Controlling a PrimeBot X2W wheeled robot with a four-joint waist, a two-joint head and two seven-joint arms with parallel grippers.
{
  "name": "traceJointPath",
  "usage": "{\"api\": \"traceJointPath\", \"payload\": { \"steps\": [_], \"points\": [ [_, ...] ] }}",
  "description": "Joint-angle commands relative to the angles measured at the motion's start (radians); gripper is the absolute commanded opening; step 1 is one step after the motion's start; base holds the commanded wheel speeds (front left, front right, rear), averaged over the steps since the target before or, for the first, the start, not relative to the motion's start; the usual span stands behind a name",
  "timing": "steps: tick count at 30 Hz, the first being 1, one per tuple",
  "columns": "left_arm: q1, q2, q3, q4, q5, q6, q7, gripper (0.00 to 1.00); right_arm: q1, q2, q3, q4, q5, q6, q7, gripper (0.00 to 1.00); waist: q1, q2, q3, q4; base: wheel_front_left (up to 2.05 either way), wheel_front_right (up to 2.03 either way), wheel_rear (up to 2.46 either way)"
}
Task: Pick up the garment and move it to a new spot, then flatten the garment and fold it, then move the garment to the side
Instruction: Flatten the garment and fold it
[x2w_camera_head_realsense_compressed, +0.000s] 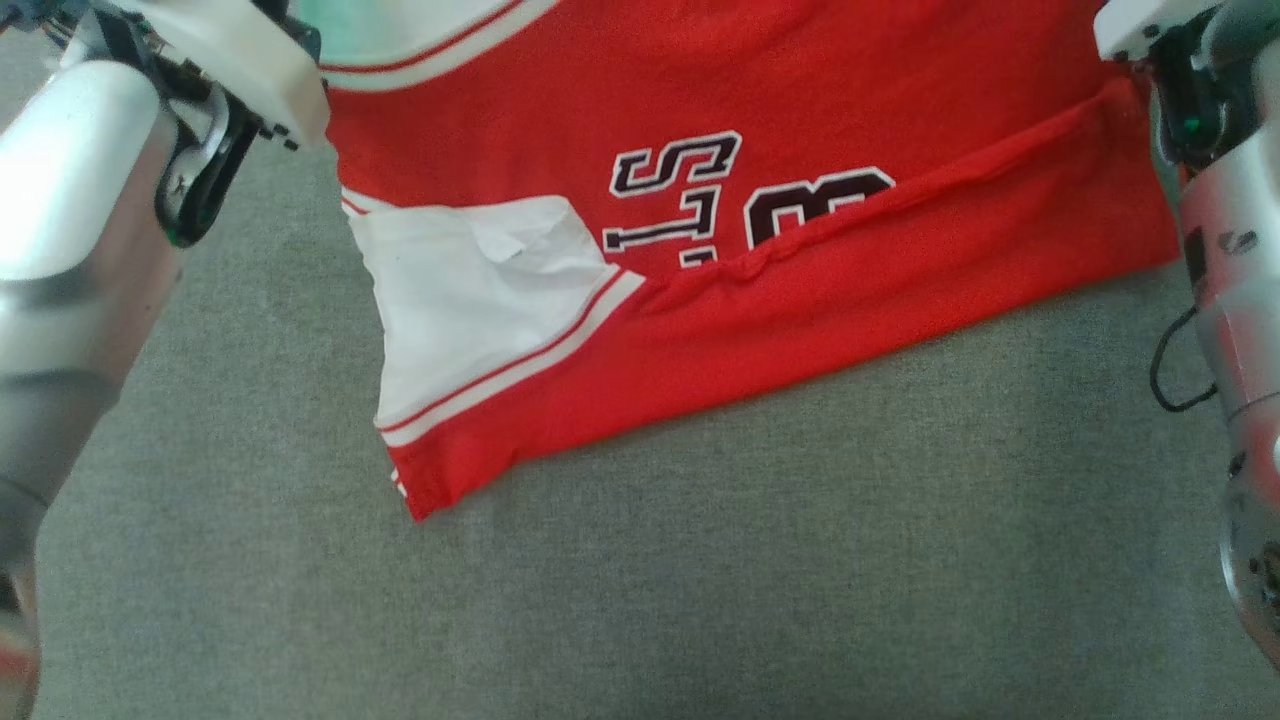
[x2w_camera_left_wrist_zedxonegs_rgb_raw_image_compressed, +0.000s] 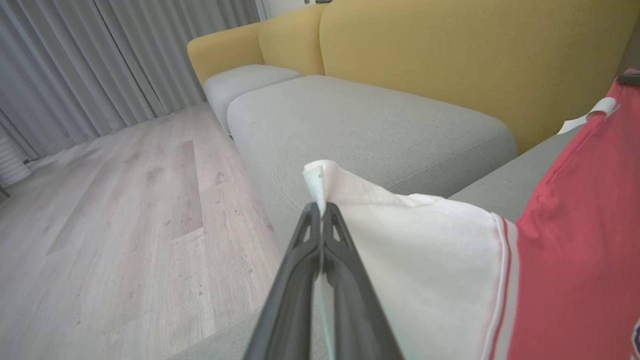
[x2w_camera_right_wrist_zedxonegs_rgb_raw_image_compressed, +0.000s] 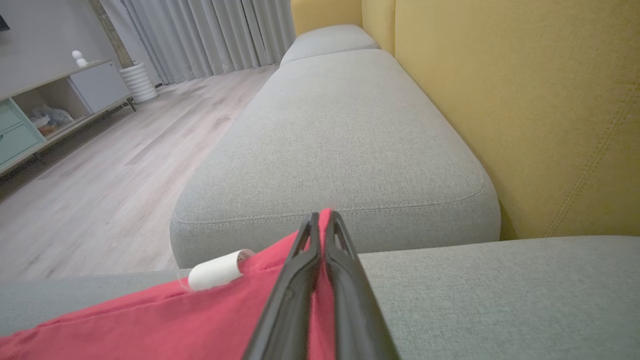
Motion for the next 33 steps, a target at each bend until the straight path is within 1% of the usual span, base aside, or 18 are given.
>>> {"api": "traceJointPath", "payload": {
  "steps": [1, 5, 8, 9, 13, 15, 19, 20, 23, 27, 33],
  "points": [
    [-0.070, 0.023, 0.030, 0.023, 0.019, -0.004, -0.033, 0.00, -0.042, 0.010, 0.019, -0.022, 0.023, -0.001, -0.025, 0.00, -0.0001, 0.0000, 0.000, 0.001, 0.00, 0.00, 0.00],
    [-0.093, -0.010, 0.023, 0.099, 0.044, -0.006, -0.101, 0.00, -0.041, 0.000, 0.047, -0.002, 0.056, -0.001, -0.049, 0.00, -0.0001, 0.0000, -0.005, 0.004, 0.00, 0.00, 0.00],
    [-0.089, -0.028, 0.014, 0.140, 0.050, -0.019, -0.128, 0.00, -0.023, -0.012, 0.073, 0.005, 0.098, -0.001, -0.051, 0.00, -0.0001, 0.0000, -0.013, 0.009, 0.00, 0.00, 0.00],
    [-0.081, -0.037, 0.006, 0.158, 0.049, -0.031, -0.138, 0.00, -0.006, -0.026, 0.097, 0.004, 0.128, -0.001, -0.045, 0.00, -0.0001, 0.0000, -0.022, 0.014, 0.00, 0.00, 0.00],
    [-0.060, -0.042, -0.017, 0.166, 0.053, -0.049, -0.151, 0.00, 0.041, -0.060, 0.157, -0.017, 0.201, -0.001, -0.016, 0.00, -0.0001, 0.0000, -0.044, 0.025, 0.00, 0.00, 0.00],
    [-0.046, -0.035, -0.033, 0.155, 0.061, -0.055, -0.156, 0.00, 0.067, -0.091, 0.184, -0.033, 0.243, -0.001, 0.002, 0.00, -0.0001, 0.0000, -0.057, 0.031, 0.00, 0.00, 0.00],
    [0.003, -0.008, -0.066, 0.118, 0.056, -0.062, -0.159, 0.00, 0.127, -0.146, 0.247, -0.072, 0.318, -0.001, 0.039, 0.00, -0.0001, 0.0000, -0.088, 0.038, 0.00, 0.00, 0.00],
    [0.003, -0.008, -0.066, 0.118, 0.056, -0.062, -0.159, 0.00, 0.127, -0.146, 0.247, -0.072, 0.318, -0.001, 0.039, 0.00, -0.0001, 0.0000, -0.088, 0.038, 0.00, 0.00, 0.00],
    [0.053, 0.017, -0.086, 0.070, 0.028, -0.065, -0.139, 0.00, 0.175, -0.185, 0.291, -0.106, 0.380, -0.001, 0.066, 0.00, -0.0001, 0.0000, -0.113, 0.043, 0.00, 0.00, 0.00],
    [0.119, 0.075, -0.126, -0.028, 0.001, -0.067, -0.094, 0.00, 0.236, -0.237, 0.345, -0.144, 0.450, -0.001, 0.103, 0.00, -0.0001, 0.0000, -0.146, 0.048, 0.00, 0.00, 0.00],
    [0.208, 0.171, -0.206, -0.224, -0.033, -0.068, 0.005, 0.00, 0.313, -0.323, 0.441, -0.206, 0.524, -0.001, 0.171, 0.00, -0.0001, 0.0000, -0.176, 0.061, 0.00, 0.00, 0.00]
  ]
}}
